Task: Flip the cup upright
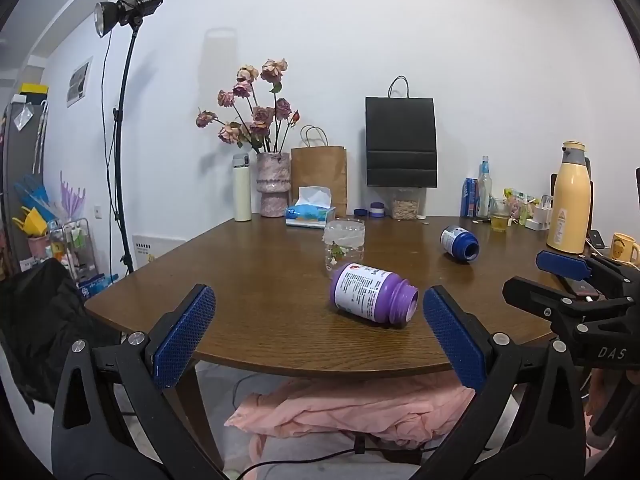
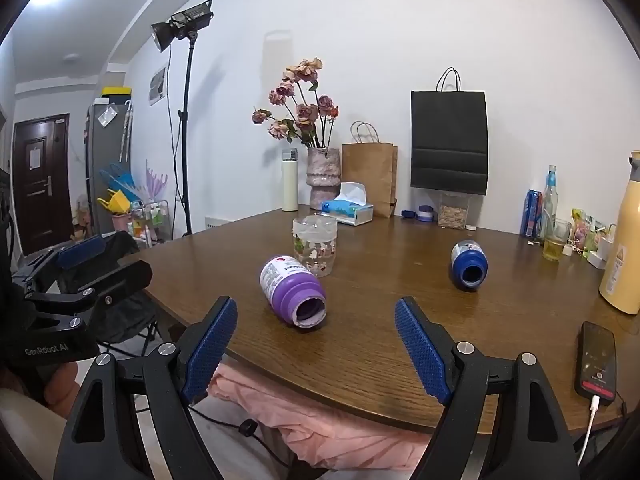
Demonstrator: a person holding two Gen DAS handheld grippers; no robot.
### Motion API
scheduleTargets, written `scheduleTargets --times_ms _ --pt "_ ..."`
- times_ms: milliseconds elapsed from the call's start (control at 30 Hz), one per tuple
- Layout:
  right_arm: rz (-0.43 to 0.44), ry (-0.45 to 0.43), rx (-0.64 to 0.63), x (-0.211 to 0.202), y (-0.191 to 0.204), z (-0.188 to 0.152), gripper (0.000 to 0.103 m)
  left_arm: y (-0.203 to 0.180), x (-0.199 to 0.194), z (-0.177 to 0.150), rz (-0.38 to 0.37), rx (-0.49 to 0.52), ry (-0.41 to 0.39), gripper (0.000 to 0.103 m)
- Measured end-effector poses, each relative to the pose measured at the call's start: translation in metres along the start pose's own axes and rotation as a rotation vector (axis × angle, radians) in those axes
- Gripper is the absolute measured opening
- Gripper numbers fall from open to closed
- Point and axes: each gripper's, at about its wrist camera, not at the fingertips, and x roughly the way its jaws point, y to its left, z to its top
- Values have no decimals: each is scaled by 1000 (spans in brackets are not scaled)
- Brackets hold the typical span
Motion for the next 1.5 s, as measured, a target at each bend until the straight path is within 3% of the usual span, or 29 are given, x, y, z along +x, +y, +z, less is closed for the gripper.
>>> scheduleTargets --times_ms 1500 --pt "-4 -11 5 -4 0 2 85 -4 0 6 4 1 -9 103"
